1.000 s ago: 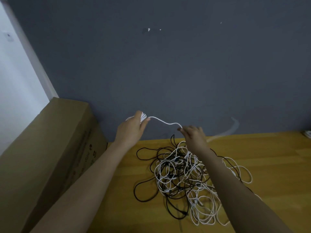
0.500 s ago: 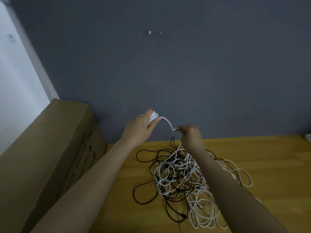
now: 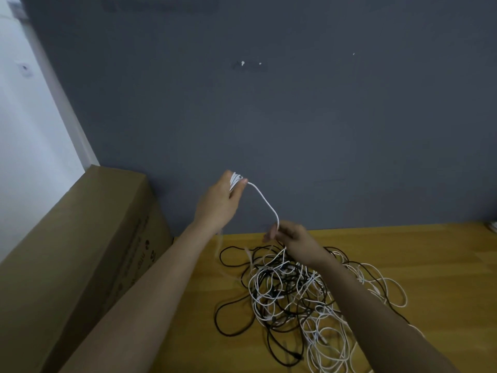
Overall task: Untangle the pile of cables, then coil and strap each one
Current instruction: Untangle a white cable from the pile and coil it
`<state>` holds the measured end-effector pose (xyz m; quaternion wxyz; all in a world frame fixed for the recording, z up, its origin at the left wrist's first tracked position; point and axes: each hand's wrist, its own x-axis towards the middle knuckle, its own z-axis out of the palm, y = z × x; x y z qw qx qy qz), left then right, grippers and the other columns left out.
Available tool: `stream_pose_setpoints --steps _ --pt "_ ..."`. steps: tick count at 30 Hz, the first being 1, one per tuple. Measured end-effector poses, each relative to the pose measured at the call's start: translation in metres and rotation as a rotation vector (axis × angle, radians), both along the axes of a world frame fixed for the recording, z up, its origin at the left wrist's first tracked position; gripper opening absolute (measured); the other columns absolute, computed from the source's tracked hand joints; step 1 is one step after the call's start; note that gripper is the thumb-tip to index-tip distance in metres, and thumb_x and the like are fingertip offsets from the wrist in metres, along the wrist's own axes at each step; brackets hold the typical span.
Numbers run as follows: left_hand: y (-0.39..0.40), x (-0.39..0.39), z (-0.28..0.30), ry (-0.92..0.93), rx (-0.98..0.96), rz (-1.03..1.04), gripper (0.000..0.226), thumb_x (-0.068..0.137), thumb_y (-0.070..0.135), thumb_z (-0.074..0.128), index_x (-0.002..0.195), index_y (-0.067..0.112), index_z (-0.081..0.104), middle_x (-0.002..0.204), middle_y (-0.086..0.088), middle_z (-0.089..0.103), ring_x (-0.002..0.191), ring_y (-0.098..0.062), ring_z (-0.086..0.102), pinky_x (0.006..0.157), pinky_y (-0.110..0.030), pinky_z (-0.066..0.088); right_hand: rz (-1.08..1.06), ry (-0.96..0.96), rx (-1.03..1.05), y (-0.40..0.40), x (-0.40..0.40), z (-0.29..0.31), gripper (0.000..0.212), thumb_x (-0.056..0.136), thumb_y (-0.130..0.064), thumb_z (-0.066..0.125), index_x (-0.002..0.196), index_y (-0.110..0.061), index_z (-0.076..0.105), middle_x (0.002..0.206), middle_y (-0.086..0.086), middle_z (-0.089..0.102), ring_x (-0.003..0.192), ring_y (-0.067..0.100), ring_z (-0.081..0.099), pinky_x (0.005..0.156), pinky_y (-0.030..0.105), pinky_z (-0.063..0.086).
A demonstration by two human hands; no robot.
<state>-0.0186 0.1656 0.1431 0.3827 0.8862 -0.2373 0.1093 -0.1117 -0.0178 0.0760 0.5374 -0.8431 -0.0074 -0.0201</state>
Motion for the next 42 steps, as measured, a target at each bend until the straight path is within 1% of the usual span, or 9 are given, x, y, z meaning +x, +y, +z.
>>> stream_pose_setpoints --steps 8,12,18,21,27,30,34,38,42 --pt "-0.009 -0.005 -0.009 0.053 0.167 -0.137 0.031 0.098 0.053 0.034 0.088 0.024 0.04 0.066 0.005 0.05 0.059 -0.012 0.05 0.047 -0.031 0.027 -0.504 -0.219 0.139 -0.007 0.02 0.035 0.026 0.1 -0.009 0.036 0.079 -0.021 0.045 0.076 -0.003 0.045 0.067 0.007 0.043 0.065 0.027 0.036" --pt "-0.01 -0.008 -0.014 0.083 0.181 -0.185 0.034 0.097 0.054 0.037 0.079 0.025 0.036 0.065 0.005 0.046 0.055 -0.012 0.044 0.048 -0.031 0.027 -0.476 -0.348 -0.062 -0.003 0.022 0.054 0.023 0.099 -0.036 0.043 0.084 -0.02 0.05 0.082 -0.005 0.048 0.089 0.017 0.043 0.076 0.033 0.038" --pt "-0.001 -0.011 -0.01 0.143 0.191 -0.303 0.037 0.085 0.063 0.052 0.079 0.03 0.036 0.076 0.007 0.049 0.065 -0.009 0.046 0.056 -0.032 0.035 -0.565 -0.554 -0.267 -0.019 0.028 0.079 0.011 0.097 -0.026 0.053 0.096 -0.018 0.061 0.082 -0.013 0.058 0.08 0.014 0.053 0.08 0.044 0.041" --pt "-0.003 -0.017 -0.002 0.147 0.119 -0.367 0.043 0.082 0.07 0.045 0.084 0.027 0.046 0.079 0.004 0.056 0.068 -0.01 0.051 0.061 -0.033 0.04 -0.534 -0.445 -0.261 -0.021 0.034 0.076 0.012 0.092 -0.029 0.061 0.084 -0.02 0.063 0.086 -0.009 0.063 0.093 0.012 0.057 0.083 0.032 0.041" --pt "-0.006 -0.02 0.025 0.26 -0.341 -0.387 0.036 0.097 0.049 0.043 0.083 0.017 0.054 0.053 0.017 0.046 0.045 0.002 0.039 0.05 -0.016 0.033 -0.166 -0.101 0.105 -0.014 0.025 0.057 0.018 0.095 -0.018 0.056 0.079 -0.016 0.065 0.08 -0.007 0.063 0.071 -0.011 0.058 0.068 0.005 0.043" --pt "-0.013 -0.013 0.032 0.318 -0.433 -0.299 0.035 0.098 0.045 0.044 0.073 0.02 0.045 0.051 0.016 0.041 0.045 -0.001 0.036 0.05 -0.02 0.031 -0.013 0.033 0.284 0.0 0.021 0.042 0.026 0.098 -0.023 0.046 0.081 -0.01 0.06 0.077 -0.001 0.058 0.075 0.006 0.058 0.076 0.012 0.048" --pt "-0.015 0.003 0.026 0.189 -0.261 -0.067 0.033 0.098 0.049 0.04 0.082 0.022 0.049 0.073 0.009 0.051 0.065 -0.006 0.049 0.06 -0.027 0.037 0.042 0.053 0.558 0.011 0.011 0.04 0.035 0.093 -0.039 0.041 0.07 -0.013 0.046 0.058 -0.002 0.027 0.048 0.009 0.023 0.045 0.017 0.028" --pt "-0.005 0.008 0.0 0.254 0.012 -0.11 0.04 0.094 0.059 0.039 0.092 0.02 0.047 0.082 0.003 0.05 0.07 -0.016 0.051 0.058 -0.03 0.038 -0.223 -0.208 0.607 -0.001 0.006 0.062 0.035 0.094 -0.04 0.044 0.067 -0.018 0.052 0.05 -0.009 0.029 0.044 0.006 0.023 0.041 0.017 0.022" --pt "0.001 -0.006 -0.021 0.21 0.231 -0.233 0.036 0.093 0.062 0.035 0.092 0.027 0.044 0.077 0.008 0.046 0.07 -0.015 0.052 0.051 -0.027 0.028 -0.338 -0.389 0.017 -0.025 0.008 0.086 0.024 0.099 -0.022 0.048 0.083 -0.018 0.065 0.056 -0.016 0.049 0.051 -0.001 0.045 0.052 0.014 0.034"
